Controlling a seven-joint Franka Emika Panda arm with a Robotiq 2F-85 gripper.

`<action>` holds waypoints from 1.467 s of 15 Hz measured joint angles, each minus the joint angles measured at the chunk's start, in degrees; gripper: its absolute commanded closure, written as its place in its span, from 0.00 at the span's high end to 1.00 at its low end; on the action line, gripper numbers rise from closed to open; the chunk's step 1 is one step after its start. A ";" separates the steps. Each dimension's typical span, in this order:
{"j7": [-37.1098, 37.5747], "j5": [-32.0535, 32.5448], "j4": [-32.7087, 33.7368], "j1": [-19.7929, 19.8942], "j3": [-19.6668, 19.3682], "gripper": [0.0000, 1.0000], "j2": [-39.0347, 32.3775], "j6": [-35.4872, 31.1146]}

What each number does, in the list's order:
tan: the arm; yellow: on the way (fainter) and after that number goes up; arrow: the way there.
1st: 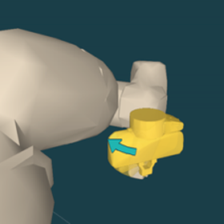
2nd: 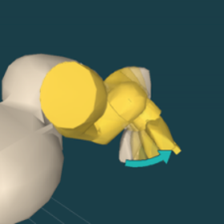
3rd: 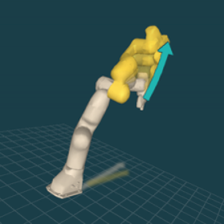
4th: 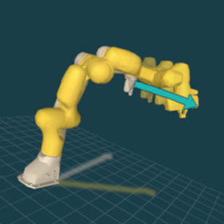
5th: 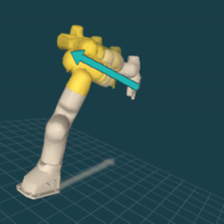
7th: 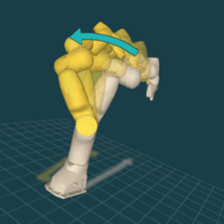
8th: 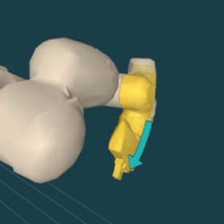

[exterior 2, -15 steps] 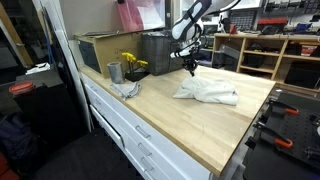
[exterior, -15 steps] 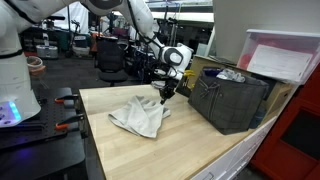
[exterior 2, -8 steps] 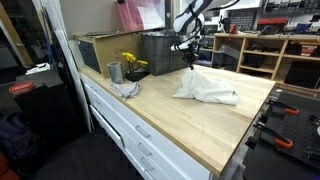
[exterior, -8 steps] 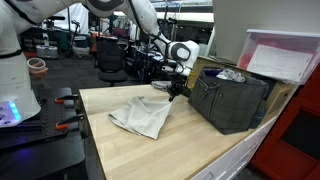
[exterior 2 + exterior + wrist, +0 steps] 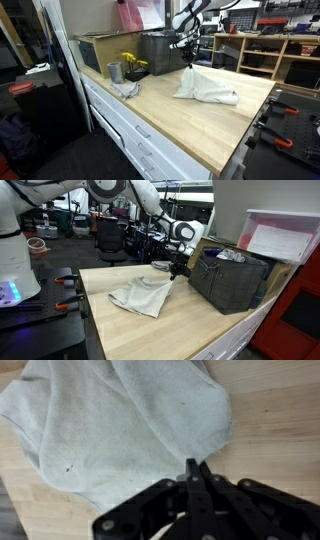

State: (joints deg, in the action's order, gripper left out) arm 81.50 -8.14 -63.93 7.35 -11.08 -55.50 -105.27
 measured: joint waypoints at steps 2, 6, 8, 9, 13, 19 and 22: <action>0.00 -0.23 1.39 0.59 0.55 0.50 -0.59 0.55; -0.06 1.44 1.53 0.65 0.26 0.78 -0.83 0.25; -0.25 4.41 0.39 0.00 -1.02 0.94 -0.70 0.20; -0.58 6.12 -0.76 -0.36 -1.74 1.00 -0.44 0.15; -4.38 12.64 -8.62 -1.30 -3.94 1.00 2.35 -0.25; -8.29 18.97 -23.78 -1.24 -6.65 1.00 9.13 -4.29; -13.93 19.15 -32.14 -0.41 -6.81 1.00 14.00 -7.31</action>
State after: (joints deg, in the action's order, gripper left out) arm 67.57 11.01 -96.07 6.94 -17.89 -41.50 -112.58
